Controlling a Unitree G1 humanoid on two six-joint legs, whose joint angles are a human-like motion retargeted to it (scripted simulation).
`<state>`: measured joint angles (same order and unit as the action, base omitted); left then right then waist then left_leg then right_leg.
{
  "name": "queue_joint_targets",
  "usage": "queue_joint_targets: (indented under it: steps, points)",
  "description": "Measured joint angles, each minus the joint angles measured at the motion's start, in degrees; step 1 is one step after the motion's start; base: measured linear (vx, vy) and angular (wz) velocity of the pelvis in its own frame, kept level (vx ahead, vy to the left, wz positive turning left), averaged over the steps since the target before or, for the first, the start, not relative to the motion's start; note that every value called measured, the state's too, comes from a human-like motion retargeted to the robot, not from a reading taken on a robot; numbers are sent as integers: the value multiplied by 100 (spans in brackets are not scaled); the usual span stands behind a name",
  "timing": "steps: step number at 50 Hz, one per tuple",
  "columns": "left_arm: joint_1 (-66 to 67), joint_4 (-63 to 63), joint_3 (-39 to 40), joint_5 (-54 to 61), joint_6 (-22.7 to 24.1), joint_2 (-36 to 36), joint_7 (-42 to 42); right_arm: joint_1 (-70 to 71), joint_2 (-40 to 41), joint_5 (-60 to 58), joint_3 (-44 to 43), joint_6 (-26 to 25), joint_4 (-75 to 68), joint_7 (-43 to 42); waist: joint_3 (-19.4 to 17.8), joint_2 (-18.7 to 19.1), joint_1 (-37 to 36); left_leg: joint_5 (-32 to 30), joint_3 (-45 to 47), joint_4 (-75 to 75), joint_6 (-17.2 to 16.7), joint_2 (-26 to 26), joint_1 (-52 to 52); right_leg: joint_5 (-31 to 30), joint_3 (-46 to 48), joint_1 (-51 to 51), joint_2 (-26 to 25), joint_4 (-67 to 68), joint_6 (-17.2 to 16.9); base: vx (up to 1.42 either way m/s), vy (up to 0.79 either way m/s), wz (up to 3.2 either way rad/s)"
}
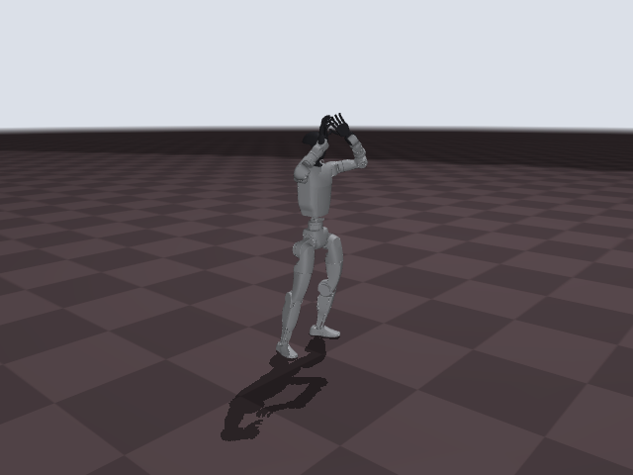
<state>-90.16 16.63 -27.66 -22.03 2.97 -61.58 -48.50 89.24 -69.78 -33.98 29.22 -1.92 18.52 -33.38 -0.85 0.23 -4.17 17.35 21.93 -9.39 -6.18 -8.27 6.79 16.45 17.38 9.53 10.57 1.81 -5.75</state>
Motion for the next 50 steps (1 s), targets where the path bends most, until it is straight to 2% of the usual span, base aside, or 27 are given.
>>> queue_joint_targets:
  steps: [2,4,7,10,13,15,18,22,26,29,32,35,37,39,43,45,47,50]
  points:
    - [-29,-106,-234,-247,-235,-74,-63,-124,40,-34,23,-1,37,122,138,-18,12,-15,13,33,-3,6,2,-5,-6,-12,0,-14,-12,0,0,0]
    - [-849,-852,-1079,-384,-439,17,-27,449,117,-112,578,-140,-402,215,244,-74,-23,-26,37,53,-3,11,-33,-21,-13,-49,-1,-51,-47,0,0,0]
    - [-2840,-3342,-3077,-228,-665,761,103,2314,720,92,2350,-428,-2375,-37,465,-170,-46,-50,68,63,-11,12,-110,-59,-11,-122,-2,-93,-106,0,0,0]
    - [-3998,-6286,-4395,184,-678,1890,537,3823,1838,882,3883,-469,-5119,-249,564,-159,-63,-62,97,67,-9,10,-153,-83,-6,-172,-4,-109,-166,0,0,0]
    - [-4290,-8584,-4975,753,-511,2868,1142,4290,2749,1997,4353,-230,-7285,103,588,-163,-92,-60,117,78,-2,13,-158,-85,-6,-191,0,-112,-221,0,0,0]
    - [-4282,-9355,-4889,1218,-407,3225,1436,4336,2998,2681,4246,-65,-7931,390,593,-184,-98,-56,119,82,7,20,-156,-78,-5,-192,6,-112,-233,0,0,0]
    - [-4029,-8865,-4043,1694,-347,3068,1376,4069,2658,3058,3743,82,-7209,258,594,-206,-87,-45,101,68,29,25,-149,-66,-6,-173,12,-107,-177,0,0,0]
    - [-2824,-6043,-2650,1314,-298,1988,650,2887,1460,2059,2594,18,-4382,-239,513,-174,-71,-9,72,26,52,17,-100,-38,-19,-110,10,-76,-75,0,0,0]
    - [-827,-2927,-934,260,-249,775,119,765,467,856,526,86,-1497,19,174,-96,16,46,81,-1,59,-2,38,18,-68,-6,-1,-15,-5,0,0,0]
    - [602,-1305,306,-290,-223,392,-79,-869,285,390,-1010,225,34,312,-85,-64,53,60,120,8,82,-6,125,32,-124,31,-4,17,16,0,0,0]
    - [1227,-561,666,-489,-263,343,-149,-1677,387,239,-1602,251,759,441,-26,-56,74,44,158,50,111,2,143,15,-159,5,-4,15,24,0,0,0]
    - [773,-601,279,-643,-446,336,-12,-1652,357,80,-1534,74,793,505,146,-79,43,31,173,96,132,20,123,-2,-152,-22,2,-26,-4,0,0,0]
    - [-500,-1612,-694,-692,-673,507,121,-915,376,-53,-936,-137,46,354,336,-141,54,33,150,75,110,12,59,-11,-119,-50,-2,-44,-19,0,0,0]
    - [-2048,-3311,-1977,-580,-852,986,173,415,635,-83,148,-351,-1412,78,474,-211,126,32,121,39,65,-1,3,-15,-77,-66,-4,-42,-34,0,0,0]
    - [-4043,-7143,-3953,127,-824,2299,711,3219,2210,662,2590,-626,-5511,-328,618,-124,311,7,138,-6,-26,-40,-43,-46,-46,-105,-24,-9,-72,0,0,0]
    - [-4459,-8658,-4630,595,-600,2884,1225,3995,3111,1501,3352,-481,-7468,-249,667,-66,296,-8,200,5,-32,-50,-40,-75,-71,-145,-31,2,-118,0,0,-11]
    - [-4608,-9494,-5046,1078,-380,3272,1693,4332,3693,2425,3722,-226,-8811,59,721,-75,220,-19,269,32,-20,-42,-29,-96,-109,-189,-26,3,-173,1,1,-25]
    - [-4654,-9567,-5037,1602,-215,3365,1973,4448,3977,3353,3810,-3,-9554,498,792,-135,138,-14,334,60,-8,-19,-12,-96,-159,-220,-9,-7,-203,1,0,-13]
